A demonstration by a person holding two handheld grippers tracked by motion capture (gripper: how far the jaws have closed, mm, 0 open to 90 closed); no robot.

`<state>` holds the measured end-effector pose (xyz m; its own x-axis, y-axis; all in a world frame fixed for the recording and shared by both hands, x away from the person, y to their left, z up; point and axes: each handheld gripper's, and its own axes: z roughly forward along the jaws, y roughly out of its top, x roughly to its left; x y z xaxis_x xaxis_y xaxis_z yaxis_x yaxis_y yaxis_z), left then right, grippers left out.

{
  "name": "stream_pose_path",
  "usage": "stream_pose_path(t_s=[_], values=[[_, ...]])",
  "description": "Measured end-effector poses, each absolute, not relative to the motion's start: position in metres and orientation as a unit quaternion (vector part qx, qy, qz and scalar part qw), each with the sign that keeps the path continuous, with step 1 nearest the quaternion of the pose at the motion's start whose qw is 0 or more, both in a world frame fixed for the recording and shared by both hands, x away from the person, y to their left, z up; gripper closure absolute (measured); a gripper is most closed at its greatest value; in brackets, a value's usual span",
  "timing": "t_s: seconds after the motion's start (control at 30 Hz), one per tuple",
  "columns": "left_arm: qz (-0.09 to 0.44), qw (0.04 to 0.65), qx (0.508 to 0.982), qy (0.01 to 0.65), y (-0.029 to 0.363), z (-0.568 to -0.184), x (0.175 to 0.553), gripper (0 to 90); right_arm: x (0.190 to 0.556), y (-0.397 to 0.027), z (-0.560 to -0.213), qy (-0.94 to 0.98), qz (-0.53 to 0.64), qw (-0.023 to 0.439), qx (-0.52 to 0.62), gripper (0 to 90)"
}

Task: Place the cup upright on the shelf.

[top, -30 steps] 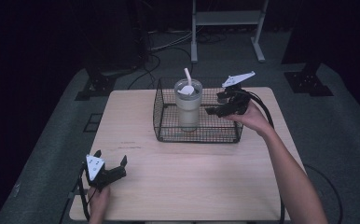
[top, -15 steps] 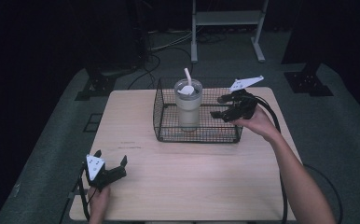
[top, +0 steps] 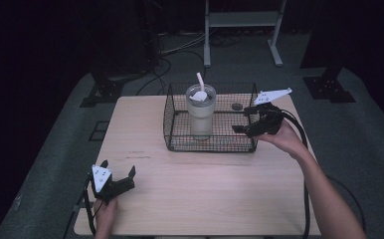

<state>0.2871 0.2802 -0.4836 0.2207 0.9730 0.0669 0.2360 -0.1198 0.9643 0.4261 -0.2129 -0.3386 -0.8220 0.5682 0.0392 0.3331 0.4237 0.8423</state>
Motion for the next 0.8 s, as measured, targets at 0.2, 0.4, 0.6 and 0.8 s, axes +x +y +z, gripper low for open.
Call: stream_pose_path(t_s=[0.2, 0.4, 0.6, 0.8], values=[[0.402, 0.459, 0.632, 0.478, 0.28, -0.484, 0.287, 0.0, 0.418, -0.22, -0.342, 0.832, 0.467, 0.127, 0.271, 9.2], [0.402, 0.458, 0.633, 0.477, 0.28, -0.484, 0.287, 0.0, 0.411, -0.224, -0.348, 0.833, 0.467, 0.121, 0.272, 13.8], [0.403, 0.458, 0.633, 0.477, 0.28, -0.484, 0.287, 0.0, 0.402, -0.233, -0.356, 0.832, 0.47, 0.114, 0.272, 13.6], [0.402, 0.459, 0.631, 0.478, 0.279, -0.484, 0.287, 0.0, 0.394, -0.245, -0.362, 0.825, 0.476, 0.117, 0.281, 13.4]])
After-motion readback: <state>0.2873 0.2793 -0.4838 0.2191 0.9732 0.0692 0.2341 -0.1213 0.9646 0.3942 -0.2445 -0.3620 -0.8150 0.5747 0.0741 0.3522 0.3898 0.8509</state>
